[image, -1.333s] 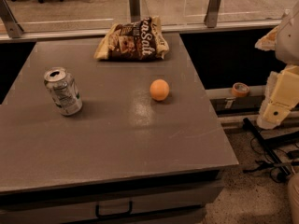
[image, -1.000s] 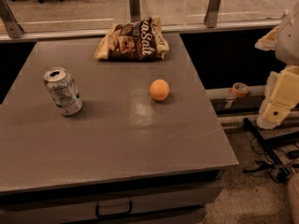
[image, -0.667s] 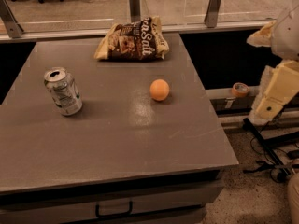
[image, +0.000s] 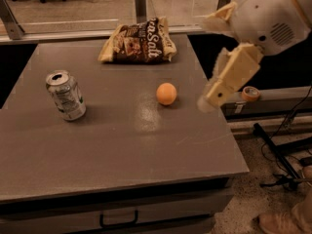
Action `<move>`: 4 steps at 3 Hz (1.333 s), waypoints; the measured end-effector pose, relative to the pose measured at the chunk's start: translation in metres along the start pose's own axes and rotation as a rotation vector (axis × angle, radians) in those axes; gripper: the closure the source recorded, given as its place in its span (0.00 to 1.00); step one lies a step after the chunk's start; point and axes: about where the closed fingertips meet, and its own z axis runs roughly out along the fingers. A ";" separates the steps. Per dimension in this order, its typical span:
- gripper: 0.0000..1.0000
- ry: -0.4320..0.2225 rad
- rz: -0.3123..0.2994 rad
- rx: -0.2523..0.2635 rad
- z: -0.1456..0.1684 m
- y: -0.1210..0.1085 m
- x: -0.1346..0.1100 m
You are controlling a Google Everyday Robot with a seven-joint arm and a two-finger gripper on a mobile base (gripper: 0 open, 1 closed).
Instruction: Knock 7up can over
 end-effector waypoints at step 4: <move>0.00 -0.345 0.077 -0.098 0.087 0.026 -0.086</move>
Offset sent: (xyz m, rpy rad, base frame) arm 0.0042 0.1680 -0.0126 0.4635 0.0987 0.1006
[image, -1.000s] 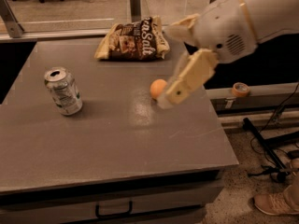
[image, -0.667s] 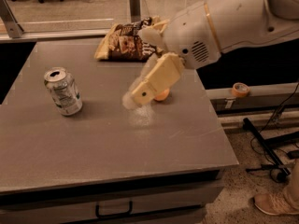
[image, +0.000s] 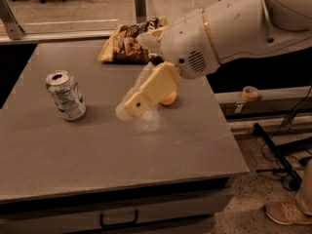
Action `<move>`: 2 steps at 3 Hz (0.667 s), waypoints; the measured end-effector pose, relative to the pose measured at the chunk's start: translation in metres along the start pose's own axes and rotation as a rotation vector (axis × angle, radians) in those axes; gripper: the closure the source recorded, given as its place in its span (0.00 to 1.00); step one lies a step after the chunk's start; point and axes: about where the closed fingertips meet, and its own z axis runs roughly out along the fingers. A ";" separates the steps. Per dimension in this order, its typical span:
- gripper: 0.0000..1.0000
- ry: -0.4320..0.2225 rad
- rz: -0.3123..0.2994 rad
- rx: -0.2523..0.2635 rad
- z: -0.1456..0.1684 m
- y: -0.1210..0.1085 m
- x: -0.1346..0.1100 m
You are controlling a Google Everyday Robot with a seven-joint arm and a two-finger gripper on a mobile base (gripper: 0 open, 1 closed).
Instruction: Knock 7up can over
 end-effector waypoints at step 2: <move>0.00 -0.112 0.080 0.022 0.092 -0.006 0.004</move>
Offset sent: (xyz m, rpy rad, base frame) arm 0.0428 0.1248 -0.0724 0.2039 0.0632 -0.0689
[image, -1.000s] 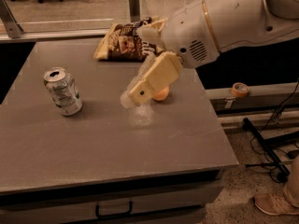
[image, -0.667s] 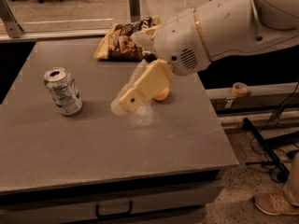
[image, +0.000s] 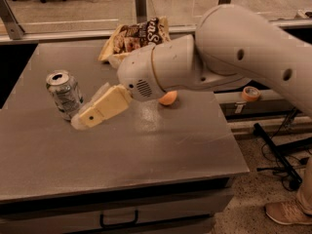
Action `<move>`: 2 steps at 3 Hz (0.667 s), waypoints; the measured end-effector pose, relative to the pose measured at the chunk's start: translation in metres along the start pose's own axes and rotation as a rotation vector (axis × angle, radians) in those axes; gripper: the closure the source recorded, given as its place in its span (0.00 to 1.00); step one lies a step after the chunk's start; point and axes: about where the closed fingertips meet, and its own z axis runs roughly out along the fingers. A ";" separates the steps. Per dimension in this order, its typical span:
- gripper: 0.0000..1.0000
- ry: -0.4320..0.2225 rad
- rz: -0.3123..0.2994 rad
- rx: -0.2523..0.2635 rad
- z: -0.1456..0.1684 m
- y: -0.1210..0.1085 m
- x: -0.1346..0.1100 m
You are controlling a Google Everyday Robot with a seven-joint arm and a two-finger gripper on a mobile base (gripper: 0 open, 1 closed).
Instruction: Knock 7up can over
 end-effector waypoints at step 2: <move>0.00 -0.049 -0.062 0.010 0.088 -0.021 -0.007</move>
Offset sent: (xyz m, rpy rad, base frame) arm 0.0652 0.1121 -0.0493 0.0349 -0.1211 0.0297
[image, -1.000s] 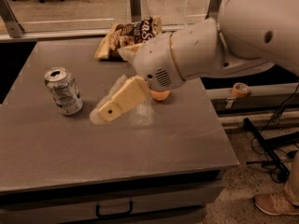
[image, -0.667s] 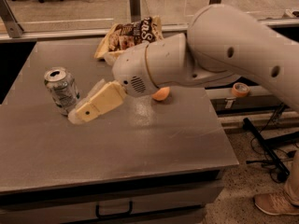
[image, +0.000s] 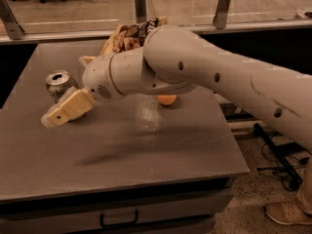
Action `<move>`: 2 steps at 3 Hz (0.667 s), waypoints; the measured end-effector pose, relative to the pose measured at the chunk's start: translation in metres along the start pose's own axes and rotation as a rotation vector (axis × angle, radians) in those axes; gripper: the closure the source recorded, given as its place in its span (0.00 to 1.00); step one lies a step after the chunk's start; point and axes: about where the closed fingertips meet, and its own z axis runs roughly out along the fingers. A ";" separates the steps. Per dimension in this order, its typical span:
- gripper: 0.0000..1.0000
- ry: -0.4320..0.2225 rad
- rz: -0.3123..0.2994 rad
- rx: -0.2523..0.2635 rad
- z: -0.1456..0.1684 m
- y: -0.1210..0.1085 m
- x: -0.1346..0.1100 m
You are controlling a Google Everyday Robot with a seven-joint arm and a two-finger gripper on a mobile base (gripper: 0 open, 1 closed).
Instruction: Knock 7up can over
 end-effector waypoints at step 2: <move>0.00 -0.008 0.000 -0.014 0.046 -0.015 0.027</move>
Offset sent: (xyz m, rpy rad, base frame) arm 0.0375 0.0374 -0.0713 0.0066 0.0358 0.0100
